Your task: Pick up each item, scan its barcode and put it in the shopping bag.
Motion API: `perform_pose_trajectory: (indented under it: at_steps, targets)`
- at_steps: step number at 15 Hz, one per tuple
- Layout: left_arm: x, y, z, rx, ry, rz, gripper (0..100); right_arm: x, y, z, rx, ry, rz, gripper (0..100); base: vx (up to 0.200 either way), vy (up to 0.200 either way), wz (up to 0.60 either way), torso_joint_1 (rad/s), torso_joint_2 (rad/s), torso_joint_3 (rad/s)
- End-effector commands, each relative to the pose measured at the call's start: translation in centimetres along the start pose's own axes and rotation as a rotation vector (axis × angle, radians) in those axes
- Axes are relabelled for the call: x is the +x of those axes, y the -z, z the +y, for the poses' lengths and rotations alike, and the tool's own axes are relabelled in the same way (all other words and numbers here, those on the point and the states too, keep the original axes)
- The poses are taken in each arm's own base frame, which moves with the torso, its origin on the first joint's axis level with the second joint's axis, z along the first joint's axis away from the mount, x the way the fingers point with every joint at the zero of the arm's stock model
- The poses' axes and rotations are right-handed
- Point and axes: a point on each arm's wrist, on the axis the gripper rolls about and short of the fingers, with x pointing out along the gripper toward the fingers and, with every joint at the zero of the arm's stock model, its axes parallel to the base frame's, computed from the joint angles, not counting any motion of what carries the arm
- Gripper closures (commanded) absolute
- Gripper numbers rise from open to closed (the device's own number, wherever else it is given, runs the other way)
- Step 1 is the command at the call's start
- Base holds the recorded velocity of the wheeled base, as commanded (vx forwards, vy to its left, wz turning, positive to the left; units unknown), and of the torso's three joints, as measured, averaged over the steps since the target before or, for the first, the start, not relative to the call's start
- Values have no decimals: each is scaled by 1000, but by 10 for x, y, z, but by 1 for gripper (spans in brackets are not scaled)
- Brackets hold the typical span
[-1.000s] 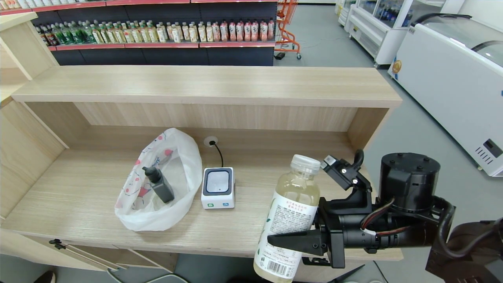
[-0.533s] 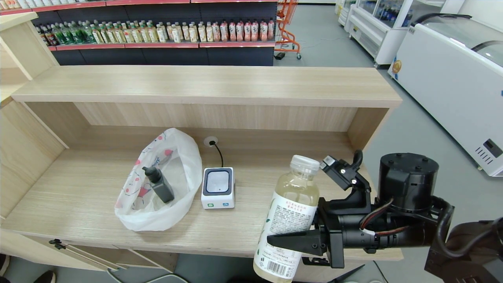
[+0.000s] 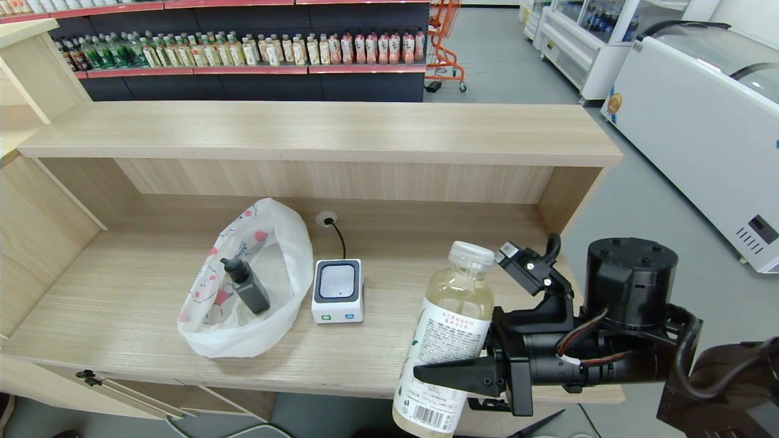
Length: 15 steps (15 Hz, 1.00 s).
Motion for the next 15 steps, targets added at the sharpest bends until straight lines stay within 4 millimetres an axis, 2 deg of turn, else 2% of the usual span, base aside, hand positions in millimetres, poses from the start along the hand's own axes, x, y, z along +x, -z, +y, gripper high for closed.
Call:
perform_pose_trajectory:
  at_steps: [1,10,12,13,15]
  targets:
    - [0,0,0,0,0,1,0,0,1,-1,2,1,2,100,0,0,0,0,0,0]
    - [0,0,0,0,0,0,0,0,0,0,-4,1,3,100,0,0,0,0,0,0]
    - [0,0,0,0,0,1,0,-14,-13,11,-119,20,-45,100,0,0,0,0,0,0]
    - [0,0,0,0,0,1,0,-26,-16,11,-184,83,-68,100,0,0,0,0,0,0]
    - [0,0,0,0,0,0,0,-59,-18,-7,-364,402,-87,100,0,0,0,0,0,0]
